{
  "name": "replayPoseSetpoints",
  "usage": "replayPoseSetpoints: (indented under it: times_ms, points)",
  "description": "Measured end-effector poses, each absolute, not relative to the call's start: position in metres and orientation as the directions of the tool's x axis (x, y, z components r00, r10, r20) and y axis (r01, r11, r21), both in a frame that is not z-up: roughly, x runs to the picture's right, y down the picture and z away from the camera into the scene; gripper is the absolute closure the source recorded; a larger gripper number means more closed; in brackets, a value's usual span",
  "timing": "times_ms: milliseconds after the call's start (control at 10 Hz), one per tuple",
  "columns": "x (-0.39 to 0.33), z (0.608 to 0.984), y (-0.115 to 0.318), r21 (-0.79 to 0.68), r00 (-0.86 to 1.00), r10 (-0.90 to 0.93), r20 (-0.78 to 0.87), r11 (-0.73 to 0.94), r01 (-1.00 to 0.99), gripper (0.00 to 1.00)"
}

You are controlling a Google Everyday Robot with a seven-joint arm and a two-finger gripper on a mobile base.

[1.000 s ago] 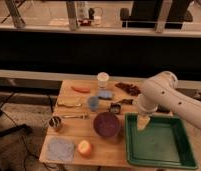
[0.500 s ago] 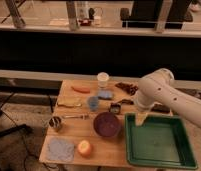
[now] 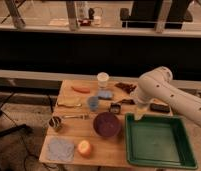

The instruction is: Wipe purple bowl with brush

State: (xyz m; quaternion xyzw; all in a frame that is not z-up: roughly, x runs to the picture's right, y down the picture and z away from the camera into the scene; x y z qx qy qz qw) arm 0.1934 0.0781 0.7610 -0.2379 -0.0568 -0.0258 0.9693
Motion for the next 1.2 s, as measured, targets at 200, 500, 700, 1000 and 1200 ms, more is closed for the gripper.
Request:
replayPoseSetpoints:
  times_ms: [200,500,700,1000,1200]
  points:
    - [0.193,0.775,0.065,-0.451,0.991,-0.010,0.137,0.890,0.071,0.20]
    - [0.202,0.791,0.056,-0.463,0.985,0.063,0.160,0.886,0.019,0.20]
    - [0.213,0.804,0.053,-0.471,0.979,0.114,0.169,0.882,-0.022,0.20]
    - [0.217,0.824,0.049,-0.466,0.972,0.149,0.182,0.884,-0.048,0.20]
    - [0.218,0.837,0.046,-0.462,0.970,0.159,0.183,0.885,-0.058,0.20]
